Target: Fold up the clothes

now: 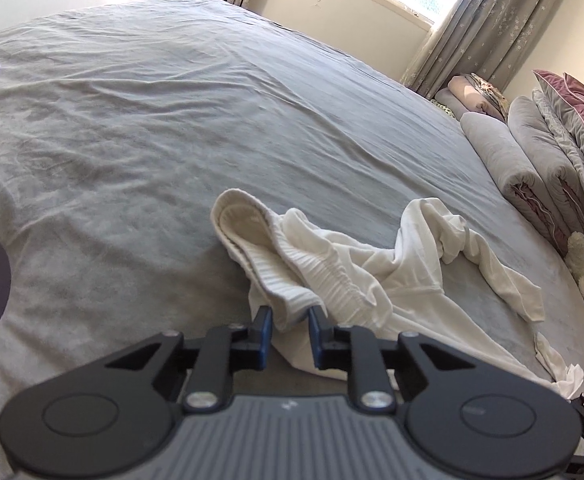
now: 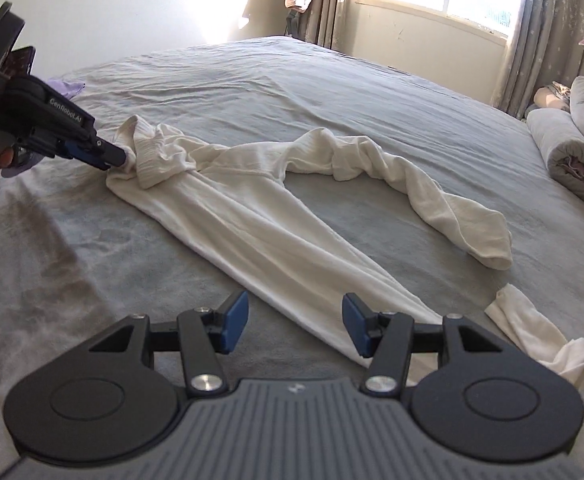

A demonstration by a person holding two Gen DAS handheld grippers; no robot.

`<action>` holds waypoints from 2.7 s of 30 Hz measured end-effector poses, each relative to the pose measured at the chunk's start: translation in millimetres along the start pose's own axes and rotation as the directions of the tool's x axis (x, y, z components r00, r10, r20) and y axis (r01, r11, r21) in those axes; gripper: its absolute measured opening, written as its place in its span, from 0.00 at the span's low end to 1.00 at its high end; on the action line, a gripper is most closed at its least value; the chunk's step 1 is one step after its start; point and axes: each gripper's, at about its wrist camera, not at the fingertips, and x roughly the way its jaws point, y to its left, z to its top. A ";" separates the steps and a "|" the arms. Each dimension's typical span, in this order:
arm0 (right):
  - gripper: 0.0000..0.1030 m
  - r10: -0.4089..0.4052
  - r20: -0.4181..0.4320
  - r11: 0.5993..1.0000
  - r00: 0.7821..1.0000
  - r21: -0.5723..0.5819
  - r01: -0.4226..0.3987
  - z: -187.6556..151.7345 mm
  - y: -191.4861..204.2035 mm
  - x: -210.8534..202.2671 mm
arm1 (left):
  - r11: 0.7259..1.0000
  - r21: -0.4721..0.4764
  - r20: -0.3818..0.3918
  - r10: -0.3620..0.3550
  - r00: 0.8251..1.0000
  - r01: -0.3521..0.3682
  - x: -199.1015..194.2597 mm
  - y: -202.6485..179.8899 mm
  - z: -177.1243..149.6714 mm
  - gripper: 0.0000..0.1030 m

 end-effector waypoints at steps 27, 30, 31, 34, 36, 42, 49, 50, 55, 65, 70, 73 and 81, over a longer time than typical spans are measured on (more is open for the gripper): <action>0.00 0.037 0.085 0.989 0.996 -0.144 -0.024 -5.9 -15.1 -57.4 | 0.991 -0.056 -0.121 -0.125 0.985 0.118 -42.8 65.0 -16.3 0.05; 0.00 0.056 0.094 0.989 0.994 -0.138 -0.042 -9.8 -17.7 -67.7 | 0.987 -0.076 -0.116 -0.149 0.982 0.140 -56.2 75.5 -18.1 0.04; 0.00 0.057 0.099 0.990 0.993 -0.135 -0.043 -10.4 -19.6 -71.4 | 0.986 -0.083 -0.106 -0.153 0.983 0.145 -62.6 80.2 -17.9 0.04; 0.00 0.069 0.110 0.993 0.992 -0.101 -0.058 -11.2 -29.0 -79.9 | 0.983 -0.102 -0.084 -0.160 0.984 0.151 -77.2 91.9 -15.6 0.04; 0.00 0.085 0.114 0.993 0.990 -0.087 -0.076 -12.2 -33.0 -85.1 | 0.983 -0.106 -0.093 -0.160 0.983 0.150 -81.3 96.0 -14.3 0.04; 0.00 0.137 0.061 0.986 0.989 -0.103 -0.130 -20.3 -34.1 -84.2 | 0.997 0.008 -0.175 -0.080 0.981 0.083 -73.8 88.1 -19.5 0.04; 0.13 0.093 -0.018 0.995 0.996 -0.044 -0.094 -24.0 -41.6 -65.3 | 0.988 0.152 -0.147 0.027 0.989 -0.004 -68.3 66.8 -23.2 0.10; 0.13 0.077 -0.019 0.996 0.997 -0.034 -0.077 -23.4 -45.4 -65.0 | 0.987 0.162 -0.134 0.034 0.990 -0.012 -70.0 64.3 -22.4 0.14; 0.53 -0.052 -0.003 0.999 0.999 0.012 0.052 -23.1 -70.7 -66.2 | 0.969 0.243 -0.053 0.059 0.997 -0.045 -78.8 45.0 -20.1 0.45; 0.53 -0.262 -0.064 0.926 0.963 0.266 0.270 -36.2 -151.7 -64.5 | 0.917 0.398 0.016 -0.034 0.999 0.025 -76.2 -18.9 -25.8 0.45; 0.53 -0.300 -0.106 0.854 0.948 0.412 0.317 -45.7 -183.4 -63.4 | 0.885 0.457 -0.039 -0.084 0.996 0.092 -57.2 -55.9 -36.1 0.46; 0.53 -0.311 -0.131 0.825 0.941 0.454 0.336 -48.7 -192.2 -61.4 | 0.865 0.479 -0.084 -0.123 0.989 0.148 -46.5 -76.0 -42.6 0.46; 0.47 -0.276 -0.179 0.796 0.944 0.508 0.329 -55.3 -199.4 -47.4 | 0.827 0.497 -0.169 -0.208 0.964 0.265 -23.1 -116.3 -59.7 0.46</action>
